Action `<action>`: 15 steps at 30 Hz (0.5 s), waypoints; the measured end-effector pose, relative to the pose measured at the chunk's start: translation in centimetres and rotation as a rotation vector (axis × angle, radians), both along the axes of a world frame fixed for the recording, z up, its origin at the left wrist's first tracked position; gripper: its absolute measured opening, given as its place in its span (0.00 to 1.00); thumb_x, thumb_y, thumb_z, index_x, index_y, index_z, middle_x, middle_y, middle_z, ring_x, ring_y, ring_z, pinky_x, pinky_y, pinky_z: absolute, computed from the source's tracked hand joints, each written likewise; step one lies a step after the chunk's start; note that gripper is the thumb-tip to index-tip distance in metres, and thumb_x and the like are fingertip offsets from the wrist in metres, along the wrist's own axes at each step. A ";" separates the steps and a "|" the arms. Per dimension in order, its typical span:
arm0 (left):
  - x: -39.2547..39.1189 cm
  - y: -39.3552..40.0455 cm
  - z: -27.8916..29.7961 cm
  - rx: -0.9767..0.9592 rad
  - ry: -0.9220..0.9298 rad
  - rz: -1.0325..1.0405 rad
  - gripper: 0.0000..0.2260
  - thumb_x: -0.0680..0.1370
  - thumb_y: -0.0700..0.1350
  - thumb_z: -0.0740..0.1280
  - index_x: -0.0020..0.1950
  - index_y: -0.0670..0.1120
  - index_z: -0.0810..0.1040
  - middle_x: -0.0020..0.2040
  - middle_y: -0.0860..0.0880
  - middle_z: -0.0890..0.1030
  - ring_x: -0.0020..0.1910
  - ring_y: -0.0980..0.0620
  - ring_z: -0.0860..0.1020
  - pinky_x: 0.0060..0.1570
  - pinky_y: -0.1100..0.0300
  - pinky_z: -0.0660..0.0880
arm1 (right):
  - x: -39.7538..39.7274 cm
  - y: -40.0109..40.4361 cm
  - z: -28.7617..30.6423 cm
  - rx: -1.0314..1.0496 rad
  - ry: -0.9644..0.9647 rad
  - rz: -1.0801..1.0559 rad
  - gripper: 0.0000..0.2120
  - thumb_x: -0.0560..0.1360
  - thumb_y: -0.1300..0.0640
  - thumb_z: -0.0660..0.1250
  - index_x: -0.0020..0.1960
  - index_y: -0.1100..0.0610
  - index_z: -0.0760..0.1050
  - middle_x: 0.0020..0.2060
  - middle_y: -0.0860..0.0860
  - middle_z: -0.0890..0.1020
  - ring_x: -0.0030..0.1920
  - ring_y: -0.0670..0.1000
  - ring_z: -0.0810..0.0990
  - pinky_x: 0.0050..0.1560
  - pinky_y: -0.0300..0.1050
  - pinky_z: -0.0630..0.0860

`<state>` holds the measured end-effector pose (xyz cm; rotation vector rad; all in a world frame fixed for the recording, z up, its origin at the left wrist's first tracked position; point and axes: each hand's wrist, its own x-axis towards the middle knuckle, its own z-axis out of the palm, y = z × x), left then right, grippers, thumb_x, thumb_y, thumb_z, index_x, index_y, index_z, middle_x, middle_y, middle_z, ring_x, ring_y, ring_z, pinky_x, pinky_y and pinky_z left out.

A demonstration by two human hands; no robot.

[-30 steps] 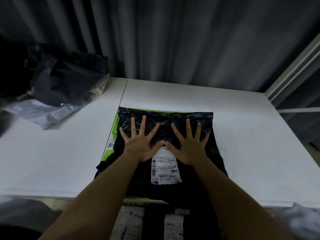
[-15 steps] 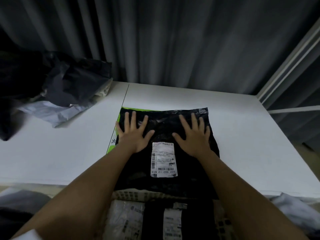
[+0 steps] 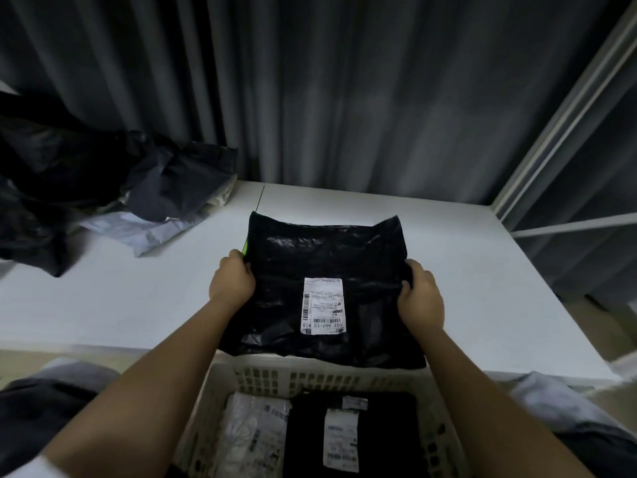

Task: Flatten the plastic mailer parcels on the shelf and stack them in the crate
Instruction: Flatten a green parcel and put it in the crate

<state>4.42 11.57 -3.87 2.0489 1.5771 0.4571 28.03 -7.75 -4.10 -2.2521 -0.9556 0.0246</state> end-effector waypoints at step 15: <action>2.0 -5.0 -4.9 0.105 0.481 -0.496 0.38 0.66 0.76 0.34 0.74 0.66 0.33 0.74 0.51 0.27 0.72 0.40 0.27 0.66 0.32 0.32 | -5.7 3.5 -4.3 -0.648 -0.227 0.309 0.43 0.63 0.21 0.34 0.75 0.36 0.34 0.76 0.52 0.32 0.73 0.66 0.30 0.67 0.71 0.31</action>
